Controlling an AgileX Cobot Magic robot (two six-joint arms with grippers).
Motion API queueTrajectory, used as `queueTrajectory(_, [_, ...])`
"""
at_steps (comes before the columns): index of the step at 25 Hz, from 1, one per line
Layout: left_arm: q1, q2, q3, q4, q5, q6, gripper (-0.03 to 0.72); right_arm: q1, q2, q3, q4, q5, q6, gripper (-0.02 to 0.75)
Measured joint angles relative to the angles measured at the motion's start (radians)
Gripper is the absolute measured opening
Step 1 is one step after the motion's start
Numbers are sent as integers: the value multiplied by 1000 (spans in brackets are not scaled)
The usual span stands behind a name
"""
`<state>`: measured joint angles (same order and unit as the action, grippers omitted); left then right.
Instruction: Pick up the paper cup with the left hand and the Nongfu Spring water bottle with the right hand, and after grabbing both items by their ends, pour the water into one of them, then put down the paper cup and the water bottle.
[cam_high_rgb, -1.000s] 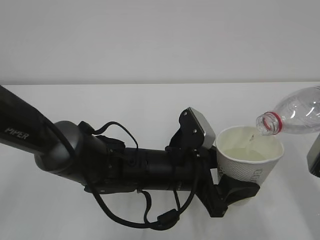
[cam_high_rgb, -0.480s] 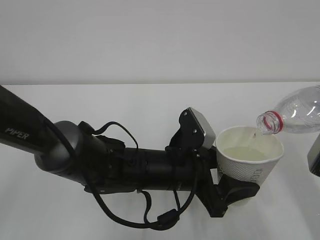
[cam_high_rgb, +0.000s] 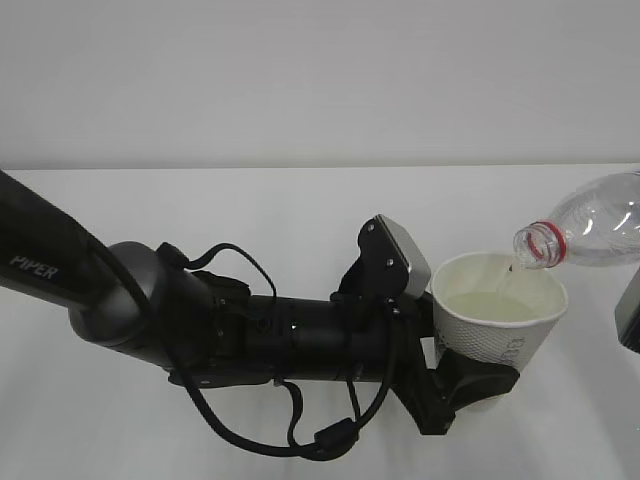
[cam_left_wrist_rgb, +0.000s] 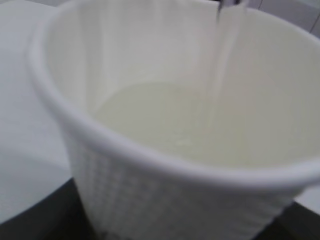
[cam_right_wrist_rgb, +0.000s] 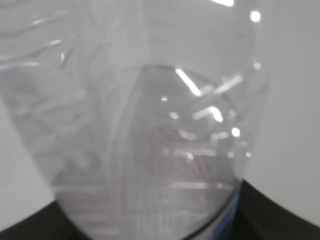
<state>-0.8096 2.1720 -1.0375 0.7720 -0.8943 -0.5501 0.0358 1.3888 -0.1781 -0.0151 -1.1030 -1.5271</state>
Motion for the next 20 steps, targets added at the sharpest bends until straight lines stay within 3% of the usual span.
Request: queueTrajectory(20, [0, 0, 0, 2, 0, 0, 521, 0, 0, 0, 0, -2, 0, 404])
